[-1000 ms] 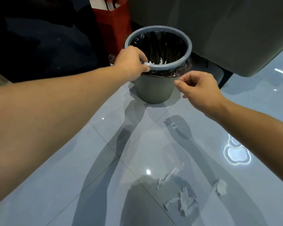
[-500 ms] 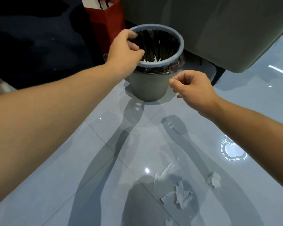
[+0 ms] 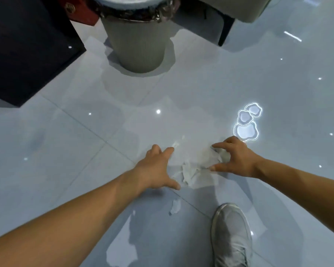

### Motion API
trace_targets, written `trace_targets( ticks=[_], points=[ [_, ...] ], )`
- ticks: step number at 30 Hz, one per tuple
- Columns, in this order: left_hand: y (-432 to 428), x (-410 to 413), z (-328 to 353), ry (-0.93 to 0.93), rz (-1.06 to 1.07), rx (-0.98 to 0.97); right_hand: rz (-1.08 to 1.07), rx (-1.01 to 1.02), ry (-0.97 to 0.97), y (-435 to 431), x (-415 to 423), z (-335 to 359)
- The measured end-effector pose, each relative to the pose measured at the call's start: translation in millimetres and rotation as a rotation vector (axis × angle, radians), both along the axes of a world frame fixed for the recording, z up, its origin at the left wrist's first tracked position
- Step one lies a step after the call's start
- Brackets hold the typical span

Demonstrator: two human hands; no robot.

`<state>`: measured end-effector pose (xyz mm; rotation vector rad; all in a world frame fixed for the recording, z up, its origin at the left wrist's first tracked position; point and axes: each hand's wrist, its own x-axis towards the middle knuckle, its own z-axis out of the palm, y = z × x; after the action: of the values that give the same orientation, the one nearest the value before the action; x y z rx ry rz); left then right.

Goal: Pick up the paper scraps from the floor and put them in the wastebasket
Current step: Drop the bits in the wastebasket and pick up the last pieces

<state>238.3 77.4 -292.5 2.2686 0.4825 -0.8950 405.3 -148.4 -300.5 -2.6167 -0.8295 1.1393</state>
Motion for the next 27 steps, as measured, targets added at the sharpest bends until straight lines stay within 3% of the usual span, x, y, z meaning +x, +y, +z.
trace_targets(
  ticks=[4,13,18,21,27],
  points=[
    [-24,-2,-16,-0.066,-0.023,0.118,-0.033,0.109,-0.059,6,-28,-21],
    [-19,-3,-38,-0.216,0.134,0.085,0.235,0.287,-0.049,33,-77,-42],
    [-16,-13,-43,-0.233,0.168,0.056,0.139,0.371,-0.001,36,-76,-39],
    [-12,-22,-44,-0.236,0.157,0.046,0.085,0.353,0.051,34,-71,-28],
    [-2,-39,-27,-0.265,0.084,0.018,0.142,0.216,-0.045,38,-103,-22]
  ],
)
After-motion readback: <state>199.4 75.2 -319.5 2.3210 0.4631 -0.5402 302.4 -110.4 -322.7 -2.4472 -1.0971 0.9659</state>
